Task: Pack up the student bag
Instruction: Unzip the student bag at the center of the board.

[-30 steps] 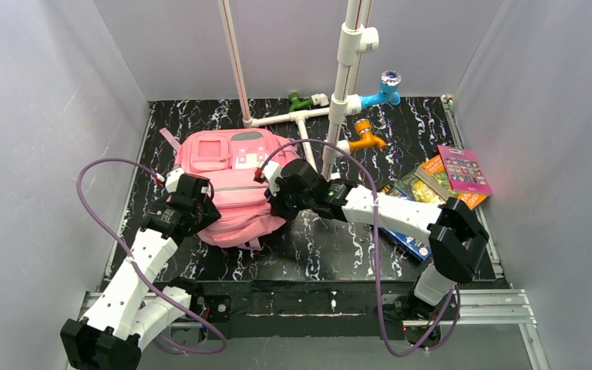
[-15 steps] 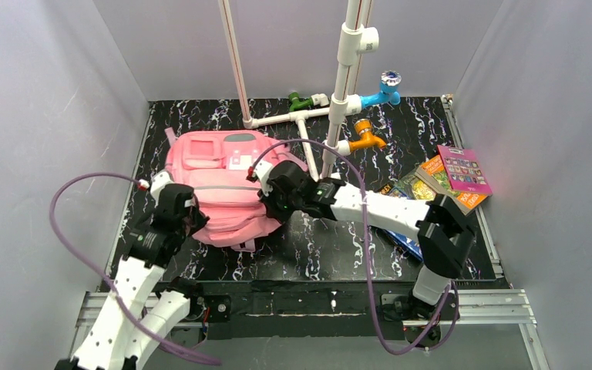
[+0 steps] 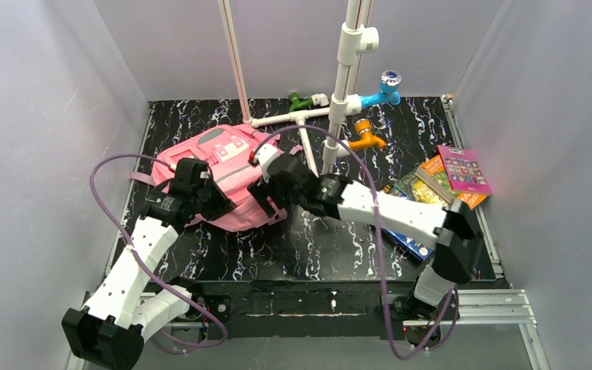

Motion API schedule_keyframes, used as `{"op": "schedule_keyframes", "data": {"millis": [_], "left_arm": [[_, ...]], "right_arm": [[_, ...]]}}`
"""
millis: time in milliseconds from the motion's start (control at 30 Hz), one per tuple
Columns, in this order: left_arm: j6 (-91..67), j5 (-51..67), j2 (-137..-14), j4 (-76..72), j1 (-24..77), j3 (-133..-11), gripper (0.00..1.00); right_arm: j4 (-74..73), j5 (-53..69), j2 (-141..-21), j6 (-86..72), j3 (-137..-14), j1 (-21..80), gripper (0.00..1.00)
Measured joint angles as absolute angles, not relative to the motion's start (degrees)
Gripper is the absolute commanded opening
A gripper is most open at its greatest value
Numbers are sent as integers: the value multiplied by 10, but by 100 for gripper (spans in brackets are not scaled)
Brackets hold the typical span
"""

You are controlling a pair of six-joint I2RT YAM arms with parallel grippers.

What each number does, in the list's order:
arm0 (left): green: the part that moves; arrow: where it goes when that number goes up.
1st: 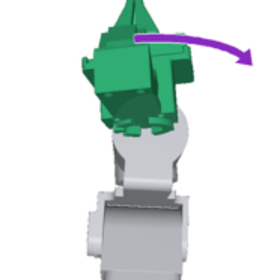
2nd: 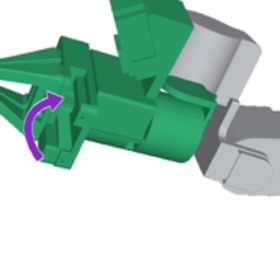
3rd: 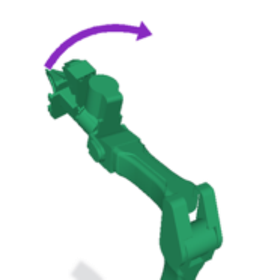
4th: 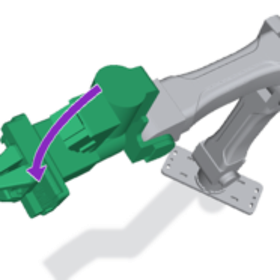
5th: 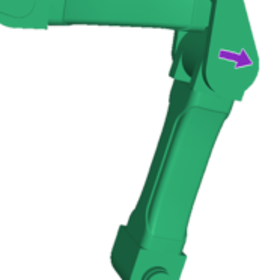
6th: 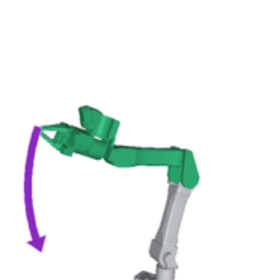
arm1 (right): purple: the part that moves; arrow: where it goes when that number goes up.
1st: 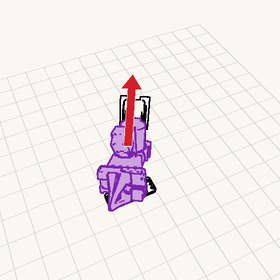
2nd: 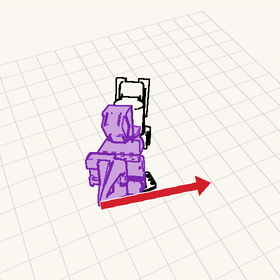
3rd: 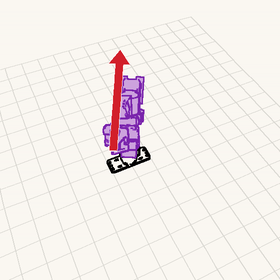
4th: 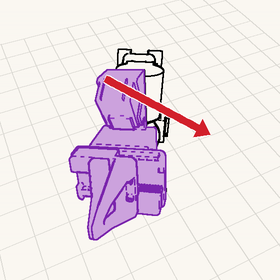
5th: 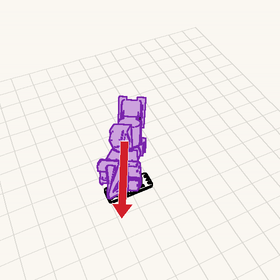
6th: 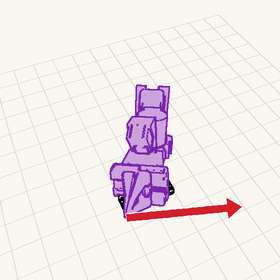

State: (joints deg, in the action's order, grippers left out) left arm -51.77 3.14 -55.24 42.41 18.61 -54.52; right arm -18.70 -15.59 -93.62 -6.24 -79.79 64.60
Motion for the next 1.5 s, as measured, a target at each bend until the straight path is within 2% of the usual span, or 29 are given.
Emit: {"op": "schedule_keyframes", "data": {"millis": [200,333,533,700,733,833,933,1000,1133,1167,1267,1300,1400,1500], "left_arm": [[-532,74,-569,398,186,-578,0],[-540,89,-569,392,186,-588,0],[-551,95,-566,390,186,-589,0],[-558,105,-556,390,186,-589,0],[-559,106,-555,390,186,-589,0],[-560,105,-549,390,185,-589,0],[-559,102,-545,393,185,-589,0],[-558,103,-544,392,185,-587,0],[-551,102,-540,395,185,-586,0],[-545,99,-538,397,185,-586,5],[-507,88,-537,425,185,-599,54],[-484,88,-536,441,185,-610,67],[-413,69,-518,477,190,-663,86],[-347,40,-490,493,192,-694,96]], "right_arm": [[-139,-190,-898,-73,-753,753,95],[-123,-290,-911,-70,-751,792,94],[-91,-472,-933,-58,-736,814,97],[-39,-534,-934,-39,-705,813,96],[-29,-538,-934,-34,-703,812,91],[-10,-533,-937,-24,-703,807,64],[12,-509,-938,-19,-697,793,22],[30,-475,-938,-18,-691,782,1],[37,-445,-938,-10,-687,775,1],[37,-439,-938,-8,-687,774,1],[39,-412,-937,7,-686,774,1],[38,-403,-934,13,-682,773,1],[29,-339,-915,30,-649,752,1],[1,-259,-893,31,-628,711,1]]}}
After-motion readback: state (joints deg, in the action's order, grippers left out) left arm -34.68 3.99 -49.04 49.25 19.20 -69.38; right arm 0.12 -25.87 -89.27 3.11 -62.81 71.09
